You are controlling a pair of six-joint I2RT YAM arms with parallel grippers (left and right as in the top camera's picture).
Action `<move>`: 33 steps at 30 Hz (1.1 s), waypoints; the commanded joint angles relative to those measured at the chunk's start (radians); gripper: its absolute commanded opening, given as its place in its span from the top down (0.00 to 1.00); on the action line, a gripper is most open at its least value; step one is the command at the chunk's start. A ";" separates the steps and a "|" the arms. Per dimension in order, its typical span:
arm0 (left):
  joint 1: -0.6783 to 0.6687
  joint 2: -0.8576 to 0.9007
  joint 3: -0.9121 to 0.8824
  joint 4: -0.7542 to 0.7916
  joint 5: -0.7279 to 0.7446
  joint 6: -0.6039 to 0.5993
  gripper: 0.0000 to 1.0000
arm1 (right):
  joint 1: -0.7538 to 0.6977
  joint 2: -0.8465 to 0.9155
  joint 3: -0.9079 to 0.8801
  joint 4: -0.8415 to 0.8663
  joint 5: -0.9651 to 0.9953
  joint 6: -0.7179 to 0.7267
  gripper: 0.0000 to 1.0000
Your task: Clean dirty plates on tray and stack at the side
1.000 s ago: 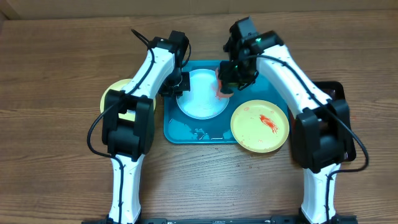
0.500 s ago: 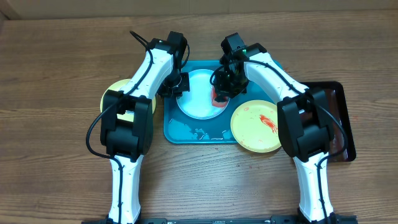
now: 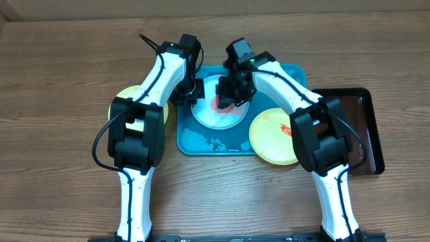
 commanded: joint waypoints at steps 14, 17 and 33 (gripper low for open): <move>-0.012 0.006 -0.025 0.004 0.041 0.005 0.96 | -0.081 0.040 0.153 -0.234 0.223 0.008 0.96; -0.012 0.006 -0.025 0.004 0.042 0.013 0.96 | -0.063 0.041 0.125 -0.167 0.215 0.008 0.96; -0.012 0.006 -0.025 0.012 0.048 0.012 0.96 | 0.044 0.040 0.060 -0.237 -0.032 0.005 0.96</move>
